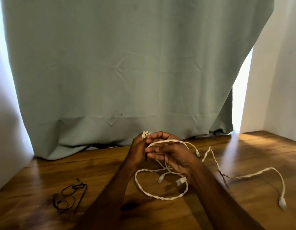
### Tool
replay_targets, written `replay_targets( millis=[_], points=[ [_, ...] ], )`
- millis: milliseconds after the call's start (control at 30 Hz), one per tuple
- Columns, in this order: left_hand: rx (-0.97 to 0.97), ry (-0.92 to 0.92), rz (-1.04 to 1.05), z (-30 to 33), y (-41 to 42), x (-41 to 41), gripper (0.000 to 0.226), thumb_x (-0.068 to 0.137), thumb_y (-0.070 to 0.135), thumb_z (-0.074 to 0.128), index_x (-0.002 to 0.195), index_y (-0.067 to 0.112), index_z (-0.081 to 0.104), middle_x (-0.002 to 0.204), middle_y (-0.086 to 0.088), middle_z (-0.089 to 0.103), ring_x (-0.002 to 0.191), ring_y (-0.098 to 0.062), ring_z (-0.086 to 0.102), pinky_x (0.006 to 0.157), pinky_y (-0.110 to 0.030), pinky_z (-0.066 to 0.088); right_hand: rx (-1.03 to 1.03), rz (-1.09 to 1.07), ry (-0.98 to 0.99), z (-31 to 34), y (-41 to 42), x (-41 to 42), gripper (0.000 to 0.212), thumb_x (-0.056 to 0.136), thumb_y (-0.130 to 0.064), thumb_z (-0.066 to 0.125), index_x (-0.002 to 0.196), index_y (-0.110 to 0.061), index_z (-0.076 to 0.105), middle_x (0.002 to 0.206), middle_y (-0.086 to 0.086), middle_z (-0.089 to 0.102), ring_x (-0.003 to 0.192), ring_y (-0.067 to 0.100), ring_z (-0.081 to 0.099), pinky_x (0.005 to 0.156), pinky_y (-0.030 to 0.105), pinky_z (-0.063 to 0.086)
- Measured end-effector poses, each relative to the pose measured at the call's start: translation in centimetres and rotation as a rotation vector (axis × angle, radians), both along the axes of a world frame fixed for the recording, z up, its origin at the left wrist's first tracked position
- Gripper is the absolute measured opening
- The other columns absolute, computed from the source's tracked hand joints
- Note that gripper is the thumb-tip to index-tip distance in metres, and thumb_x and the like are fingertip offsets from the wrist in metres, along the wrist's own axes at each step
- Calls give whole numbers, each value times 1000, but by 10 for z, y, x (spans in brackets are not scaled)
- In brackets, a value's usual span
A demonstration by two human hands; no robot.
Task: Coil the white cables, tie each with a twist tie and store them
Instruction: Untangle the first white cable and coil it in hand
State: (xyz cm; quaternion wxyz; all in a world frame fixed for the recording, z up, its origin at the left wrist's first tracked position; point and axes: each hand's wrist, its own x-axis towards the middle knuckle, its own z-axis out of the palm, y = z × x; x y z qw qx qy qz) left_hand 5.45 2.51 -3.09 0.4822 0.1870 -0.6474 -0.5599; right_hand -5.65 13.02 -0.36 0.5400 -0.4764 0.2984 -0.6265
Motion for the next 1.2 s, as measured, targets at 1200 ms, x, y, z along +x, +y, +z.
replay_targets(
  millis=[1200],
  points=[
    [480,137,-762,-11,-18,27,39,78,29,82,70,11,48,41,6,34,28,-4,29,35,-17,21,61,-415,747,-4,-6,-18,20,101,-31,59,109,-20,73,71,-12,68,56,-2,60,51,15,44]
  ],
)
